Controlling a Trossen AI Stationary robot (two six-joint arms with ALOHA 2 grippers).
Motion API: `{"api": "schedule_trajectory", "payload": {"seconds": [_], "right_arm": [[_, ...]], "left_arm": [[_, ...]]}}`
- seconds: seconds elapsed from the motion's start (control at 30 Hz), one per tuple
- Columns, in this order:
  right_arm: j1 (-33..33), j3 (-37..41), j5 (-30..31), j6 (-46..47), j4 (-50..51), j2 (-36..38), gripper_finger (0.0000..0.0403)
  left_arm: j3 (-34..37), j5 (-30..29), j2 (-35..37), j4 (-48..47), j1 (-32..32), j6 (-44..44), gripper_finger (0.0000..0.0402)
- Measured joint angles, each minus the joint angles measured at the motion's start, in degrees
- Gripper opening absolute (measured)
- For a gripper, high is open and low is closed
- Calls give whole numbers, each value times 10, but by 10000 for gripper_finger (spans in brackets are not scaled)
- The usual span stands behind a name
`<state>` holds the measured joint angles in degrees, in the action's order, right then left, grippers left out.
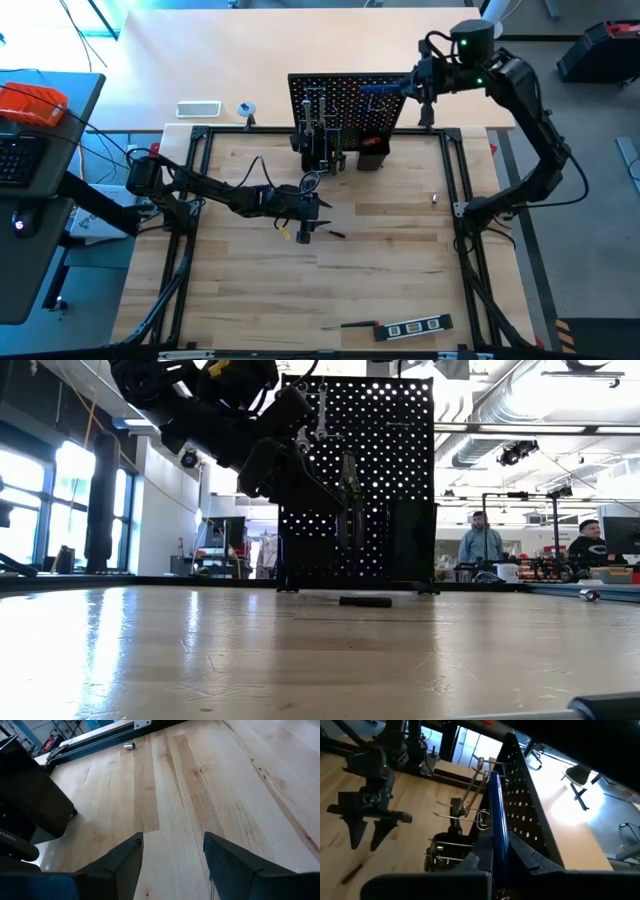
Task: Hang tools onto peg board
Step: Hang the pick tool on the pegboard
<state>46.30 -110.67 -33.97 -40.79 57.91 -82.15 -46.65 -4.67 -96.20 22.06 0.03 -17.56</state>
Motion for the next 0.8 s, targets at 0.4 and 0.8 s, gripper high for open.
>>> {"api": "schedule_trajectory", "payload": {"seconds": [0.4,0.8], "right_arm": [[10,111,6,-5,-66,11,10],[9,228,50,-2,-145,92,15]], "left_arm": [[0,0,0,-1,-2,-1,200],[0,1,0,4,-1,-1,200]]}}
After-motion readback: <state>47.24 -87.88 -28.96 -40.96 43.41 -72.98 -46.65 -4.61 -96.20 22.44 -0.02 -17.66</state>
